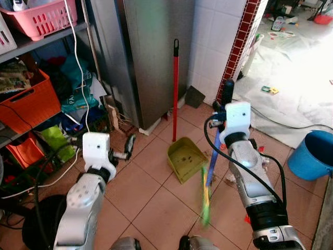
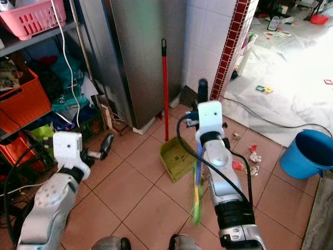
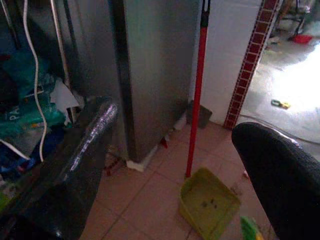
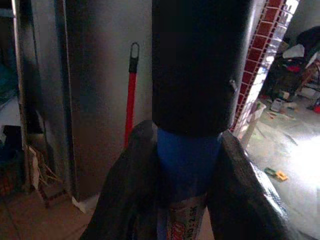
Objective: Sweep floor
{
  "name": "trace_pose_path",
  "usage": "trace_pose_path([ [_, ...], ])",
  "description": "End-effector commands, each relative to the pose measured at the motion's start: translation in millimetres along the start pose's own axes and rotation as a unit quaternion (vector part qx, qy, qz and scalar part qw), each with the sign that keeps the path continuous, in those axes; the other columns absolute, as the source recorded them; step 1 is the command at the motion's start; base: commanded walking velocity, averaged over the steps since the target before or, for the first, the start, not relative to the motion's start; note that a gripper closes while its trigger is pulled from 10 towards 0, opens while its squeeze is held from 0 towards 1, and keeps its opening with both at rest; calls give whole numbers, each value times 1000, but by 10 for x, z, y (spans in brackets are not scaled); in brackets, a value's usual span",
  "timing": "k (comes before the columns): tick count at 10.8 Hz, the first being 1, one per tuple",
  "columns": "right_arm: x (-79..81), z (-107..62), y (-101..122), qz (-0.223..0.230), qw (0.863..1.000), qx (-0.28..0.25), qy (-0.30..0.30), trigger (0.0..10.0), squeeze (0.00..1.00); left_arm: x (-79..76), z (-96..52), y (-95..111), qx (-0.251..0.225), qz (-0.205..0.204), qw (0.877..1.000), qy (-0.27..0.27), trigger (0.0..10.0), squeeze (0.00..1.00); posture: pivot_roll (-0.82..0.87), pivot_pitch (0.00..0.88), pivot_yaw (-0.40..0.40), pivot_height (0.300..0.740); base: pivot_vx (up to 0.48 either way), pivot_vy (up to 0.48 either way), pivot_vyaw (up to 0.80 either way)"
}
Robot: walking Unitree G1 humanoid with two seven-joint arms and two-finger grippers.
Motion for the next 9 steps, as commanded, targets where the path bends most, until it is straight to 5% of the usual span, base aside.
trace_pose_path([
  [1,-17,21,67,3,1000,-19,-6,0,0,33,-1,-9,3,4,1000,15,10000,1000,9,48,9,740,0,0,0],
  [2,-34,5,32,5,1000,-9,-16,3529,0,50,-24,-29,12,-1,1000,25,10000,1000,13,55,17,740,0,0,0],
  [3,-35,-28,-32,21,999,3,-24,10000,0,76,-43,-87,28,-24,999,38,10000,0,10,52,34,740,0,0,0],
  [9,49,48,-63,39,999,21,-12,10000,0,-3,100,47,10,-13,1000,-5,10000,0,19,60,21,740,0,400,-667],
])
Point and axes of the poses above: a point about 5 cm out from each wrist's last joint towards the gripper, its own z axis pointing out of the wrist towards the gripper, its own y axis along the axis of the wrist's last joint, x = y × z, the point moved 1 cm from there along z, pointing out of the wrist towards the gripper, and after that the axes turned 8 degrees about z, right-handed, at the moved point
